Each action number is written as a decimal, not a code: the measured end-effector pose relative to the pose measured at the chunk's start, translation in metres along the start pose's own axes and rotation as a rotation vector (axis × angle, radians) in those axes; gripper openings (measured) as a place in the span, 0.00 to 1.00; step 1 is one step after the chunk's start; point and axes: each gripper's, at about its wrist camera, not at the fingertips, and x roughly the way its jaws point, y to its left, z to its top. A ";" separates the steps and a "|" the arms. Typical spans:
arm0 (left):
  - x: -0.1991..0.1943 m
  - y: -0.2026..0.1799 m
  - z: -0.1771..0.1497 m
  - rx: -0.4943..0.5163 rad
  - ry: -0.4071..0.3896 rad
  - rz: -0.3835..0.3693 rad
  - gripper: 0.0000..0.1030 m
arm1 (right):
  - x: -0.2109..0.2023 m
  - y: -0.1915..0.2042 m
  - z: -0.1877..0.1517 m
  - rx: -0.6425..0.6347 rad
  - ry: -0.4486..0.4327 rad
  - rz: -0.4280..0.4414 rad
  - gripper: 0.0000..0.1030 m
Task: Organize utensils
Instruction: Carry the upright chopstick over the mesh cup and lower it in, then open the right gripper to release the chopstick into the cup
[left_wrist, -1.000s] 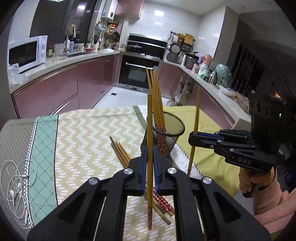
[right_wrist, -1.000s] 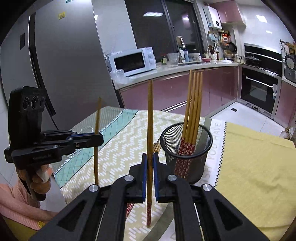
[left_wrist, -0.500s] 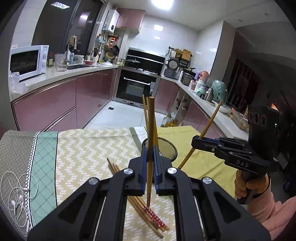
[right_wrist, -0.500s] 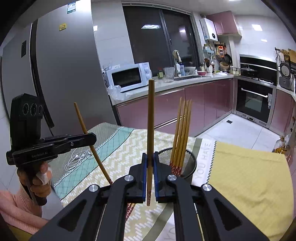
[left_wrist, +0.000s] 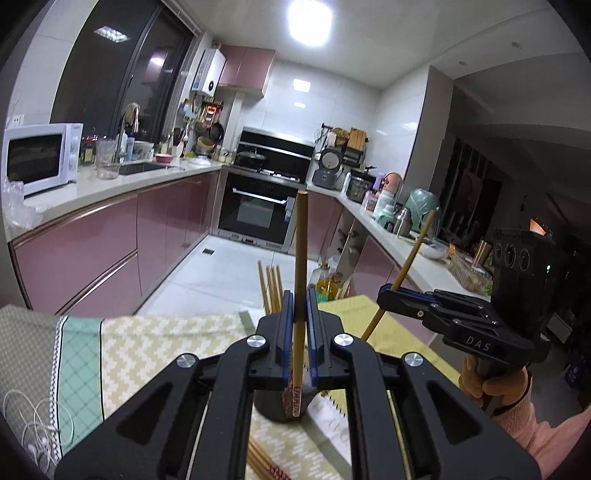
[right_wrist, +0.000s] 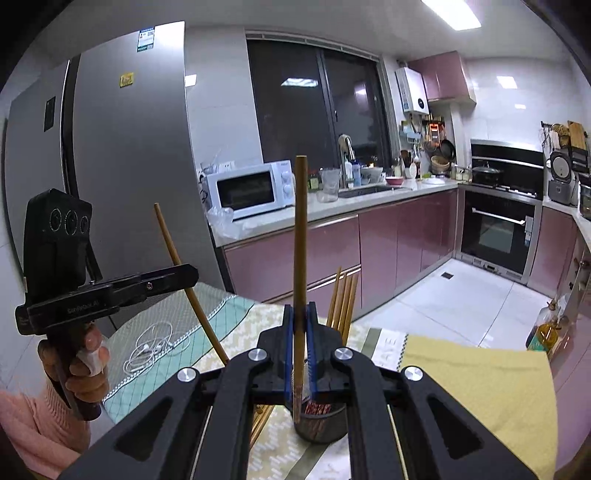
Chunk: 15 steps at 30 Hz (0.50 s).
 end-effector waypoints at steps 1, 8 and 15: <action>0.001 0.000 0.004 0.000 -0.008 -0.003 0.07 | 0.000 -0.001 0.002 -0.001 -0.005 -0.002 0.06; 0.015 -0.003 0.022 0.000 -0.037 0.009 0.07 | 0.012 -0.012 0.009 0.011 -0.022 -0.014 0.06; 0.051 -0.007 0.015 0.033 0.033 0.048 0.07 | 0.036 -0.022 0.000 0.041 0.035 -0.019 0.06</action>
